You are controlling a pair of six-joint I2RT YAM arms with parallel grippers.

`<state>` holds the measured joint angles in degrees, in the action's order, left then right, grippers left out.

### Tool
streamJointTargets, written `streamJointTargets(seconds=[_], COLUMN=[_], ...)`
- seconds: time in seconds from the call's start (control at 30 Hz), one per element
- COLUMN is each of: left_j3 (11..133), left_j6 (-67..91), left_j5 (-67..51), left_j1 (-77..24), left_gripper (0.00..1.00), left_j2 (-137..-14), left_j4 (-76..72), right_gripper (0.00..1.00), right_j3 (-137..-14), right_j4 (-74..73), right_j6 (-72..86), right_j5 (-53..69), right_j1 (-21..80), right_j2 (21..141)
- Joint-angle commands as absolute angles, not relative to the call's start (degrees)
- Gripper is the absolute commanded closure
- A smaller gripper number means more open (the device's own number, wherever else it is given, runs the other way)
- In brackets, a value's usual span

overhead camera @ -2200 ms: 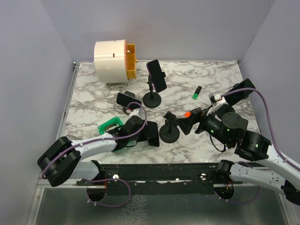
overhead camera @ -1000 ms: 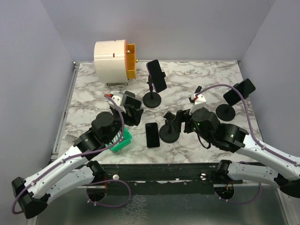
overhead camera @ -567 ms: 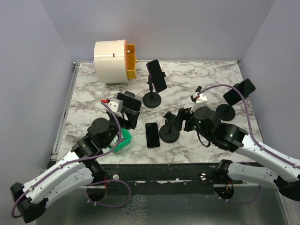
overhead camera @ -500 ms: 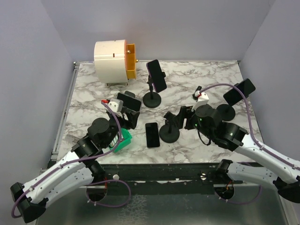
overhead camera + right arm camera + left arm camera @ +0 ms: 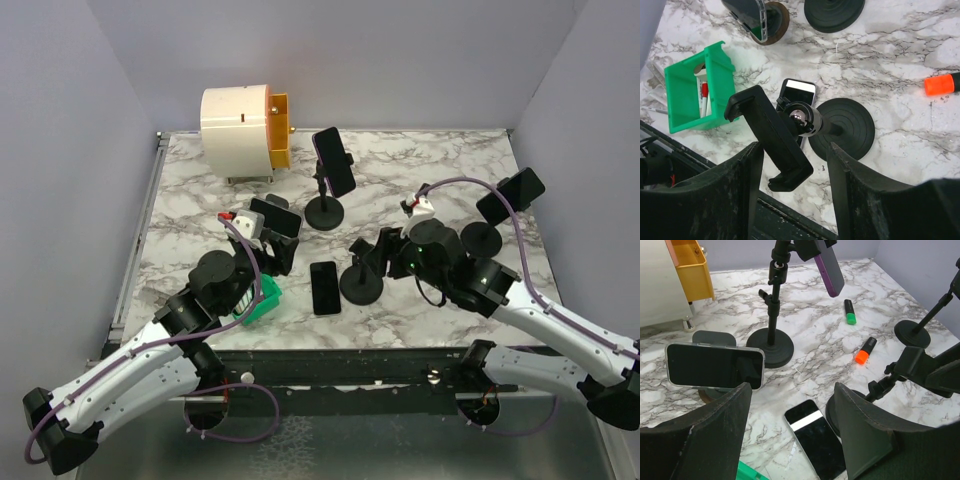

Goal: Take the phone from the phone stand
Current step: Pick up the phone stand at the center of the board.

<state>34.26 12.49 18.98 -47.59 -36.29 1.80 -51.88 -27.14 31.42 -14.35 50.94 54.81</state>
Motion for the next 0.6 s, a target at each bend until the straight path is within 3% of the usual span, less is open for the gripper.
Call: streamJointTargets(seconds=[0.0, 0.33, 0.5, 0.57], left_j3=[34.19, 34.19, 34.19, 34.19], left_j6=[12.26, 12.22, 12.3, 12.31], left_j5=[19.78, 19.6, 19.76, 19.78], left_j1=[-47.35, -47.37, -47.41, -47.31], left_gripper=[0.32, 0.32, 0.32, 0.32], left_j2=[-36.31, -36.51, -36.3, -36.3], left_j4=[1.8, 1.85, 1.89, 1.93], right_gripper=[0.45, 0.69, 0.99, 1.0], right_j3=[-50.82, -51.49, -53.09, -54.7], right_j4=[-26.9, -26.94, -27.23, -28.73], right_j6=[32.33, 31.9, 28.81, 27.72], right_j5=[-11.67, -11.51, -11.56, -11.83], right_j1=[49.92, 49.03, 49.02, 49.04], right_j2=[55.87, 54.0, 50.74, 50.26])
